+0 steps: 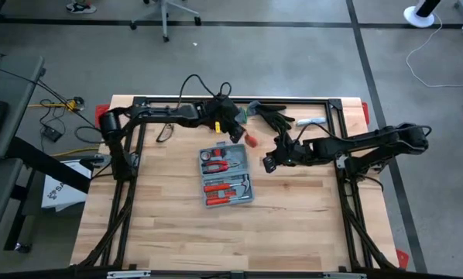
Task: Prefit tool cases
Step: Remove the orange measuring tool from the gray tool box
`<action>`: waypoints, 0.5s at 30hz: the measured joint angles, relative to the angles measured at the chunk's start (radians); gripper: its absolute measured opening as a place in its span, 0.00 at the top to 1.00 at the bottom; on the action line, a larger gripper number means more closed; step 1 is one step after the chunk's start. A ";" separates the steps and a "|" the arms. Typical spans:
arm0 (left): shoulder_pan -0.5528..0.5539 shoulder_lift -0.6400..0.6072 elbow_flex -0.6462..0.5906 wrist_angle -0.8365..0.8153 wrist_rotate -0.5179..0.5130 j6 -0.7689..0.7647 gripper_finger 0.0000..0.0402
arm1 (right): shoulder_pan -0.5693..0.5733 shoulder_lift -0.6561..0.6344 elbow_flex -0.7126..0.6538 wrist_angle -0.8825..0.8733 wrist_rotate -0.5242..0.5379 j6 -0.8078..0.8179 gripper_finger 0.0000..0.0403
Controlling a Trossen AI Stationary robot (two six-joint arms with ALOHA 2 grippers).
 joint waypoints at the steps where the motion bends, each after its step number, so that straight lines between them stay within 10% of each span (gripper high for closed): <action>1: 0.002 0.014 0.000 0.018 0.017 -0.011 1.00 | 0.000 0.000 0.000 0.000 0.000 0.000 1.00; 15: -0.017 0.039 0.002 0.060 0.053 -0.004 0.80 | 0.000 0.000 0.000 0.000 0.008 0.001 1.00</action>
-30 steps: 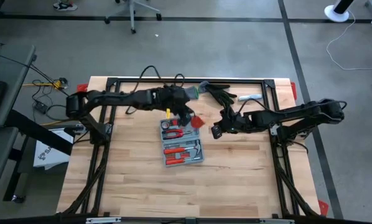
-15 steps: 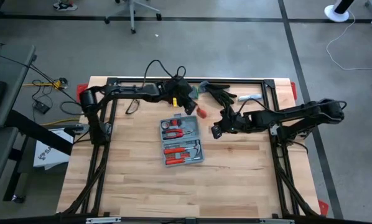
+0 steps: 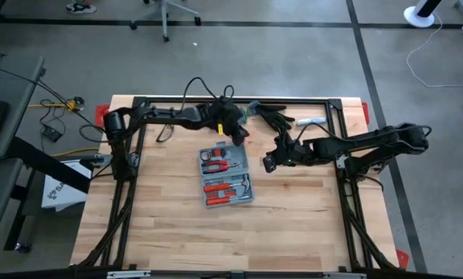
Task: Prefit tool cases
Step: Remove the orange measuring tool from the gray tool box, then remove the black electrical tape from the gray tool box
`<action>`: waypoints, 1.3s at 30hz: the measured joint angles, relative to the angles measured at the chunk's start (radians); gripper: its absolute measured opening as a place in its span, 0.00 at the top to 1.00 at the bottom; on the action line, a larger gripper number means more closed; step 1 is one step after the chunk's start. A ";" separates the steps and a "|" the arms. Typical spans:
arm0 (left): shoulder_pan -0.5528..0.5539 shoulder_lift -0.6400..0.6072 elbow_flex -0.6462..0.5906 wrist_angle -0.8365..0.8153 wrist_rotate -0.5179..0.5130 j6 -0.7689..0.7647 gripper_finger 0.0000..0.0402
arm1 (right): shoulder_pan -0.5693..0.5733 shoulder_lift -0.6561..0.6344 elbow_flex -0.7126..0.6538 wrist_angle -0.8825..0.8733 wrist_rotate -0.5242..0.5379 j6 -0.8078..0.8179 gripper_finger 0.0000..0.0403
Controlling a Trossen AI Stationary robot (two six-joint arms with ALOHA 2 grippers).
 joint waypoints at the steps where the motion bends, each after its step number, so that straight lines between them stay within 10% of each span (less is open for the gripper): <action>1: -0.002 0.000 0.000 0.004 0.000 0.003 0.77 | 0.000 0.000 0.000 0.000 0.000 0.000 1.00; 11: -0.008 -0.043 0.000 -0.110 0.013 0.067 0.60 | 0.000 0.000 0.000 0.000 0.000 0.002 1.00; 26: 0.009 -0.071 -0.019 -0.382 -0.193 0.205 0.59 | 0.000 0.000 0.000 -0.004 0.000 0.018 1.00; 39: -0.038 -0.175 -0.107 -0.671 -0.126 0.324 0.67 | 0.018 0.000 0.000 -0.008 -0.027 0.018 1.00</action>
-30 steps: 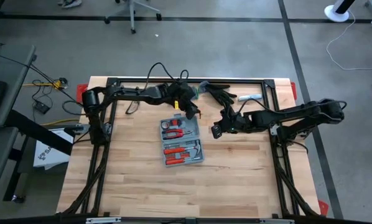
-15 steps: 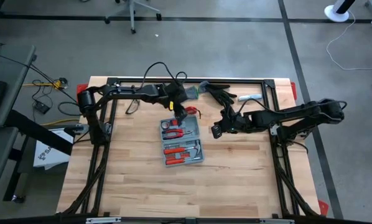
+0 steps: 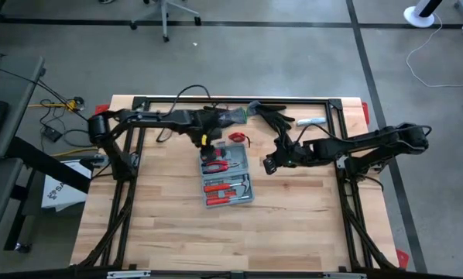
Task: Prefit tool cases
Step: Remove the black electrical tape from the gray tool box
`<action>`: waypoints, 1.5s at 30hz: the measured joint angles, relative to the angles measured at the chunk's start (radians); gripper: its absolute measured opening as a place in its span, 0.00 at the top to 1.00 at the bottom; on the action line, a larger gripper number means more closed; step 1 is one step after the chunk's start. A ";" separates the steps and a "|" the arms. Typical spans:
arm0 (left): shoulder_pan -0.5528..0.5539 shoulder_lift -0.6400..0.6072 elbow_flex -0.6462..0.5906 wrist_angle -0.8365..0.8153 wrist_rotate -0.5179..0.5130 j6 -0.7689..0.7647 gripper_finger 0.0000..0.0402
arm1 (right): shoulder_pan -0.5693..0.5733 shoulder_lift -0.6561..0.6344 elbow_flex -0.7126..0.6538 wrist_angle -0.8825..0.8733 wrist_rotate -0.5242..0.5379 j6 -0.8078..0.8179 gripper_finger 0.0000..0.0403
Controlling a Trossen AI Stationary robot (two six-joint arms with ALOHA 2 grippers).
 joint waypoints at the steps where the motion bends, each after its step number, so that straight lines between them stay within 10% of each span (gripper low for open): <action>1: -0.007 -0.025 -0.024 0.004 0.003 -0.001 0.68 | 0.002 0.000 0.000 -0.001 0.000 0.000 1.00; 15: -0.099 -0.178 -0.293 0.256 -0.065 0.164 0.73 | 0.000 0.000 0.000 -0.001 0.019 -0.008 1.00; 45: -0.151 -0.054 -0.274 0.264 -0.172 0.009 0.99 | 0.000 0.000 0.000 -0.002 0.019 -0.027 1.00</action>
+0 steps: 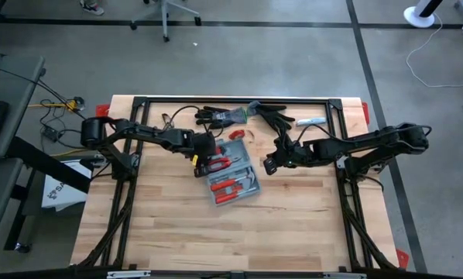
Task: Prefit tool cases
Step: Remove the black electrical tape from the gray tool box
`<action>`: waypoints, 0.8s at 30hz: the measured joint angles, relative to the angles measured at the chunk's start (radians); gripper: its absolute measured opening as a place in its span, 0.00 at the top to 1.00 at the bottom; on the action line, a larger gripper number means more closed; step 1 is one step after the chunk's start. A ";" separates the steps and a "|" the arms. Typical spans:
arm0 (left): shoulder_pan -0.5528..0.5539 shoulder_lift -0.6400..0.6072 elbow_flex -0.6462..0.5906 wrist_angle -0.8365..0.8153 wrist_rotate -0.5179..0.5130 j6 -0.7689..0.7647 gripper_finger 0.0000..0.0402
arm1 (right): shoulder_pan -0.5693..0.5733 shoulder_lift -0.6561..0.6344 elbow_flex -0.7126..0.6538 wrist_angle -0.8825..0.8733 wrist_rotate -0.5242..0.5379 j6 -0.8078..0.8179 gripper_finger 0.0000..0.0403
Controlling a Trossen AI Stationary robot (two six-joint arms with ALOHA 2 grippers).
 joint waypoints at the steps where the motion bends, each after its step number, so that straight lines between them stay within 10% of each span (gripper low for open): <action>1: -0.004 -0.007 0.005 -0.010 -0.002 -0.008 0.99 | 0.000 0.000 0.000 0.000 0.000 0.000 1.00; 24: 0.116 -0.246 0.006 -0.282 -0.107 -0.020 1.00 | 0.000 0.000 0.000 -0.004 0.010 0.000 1.00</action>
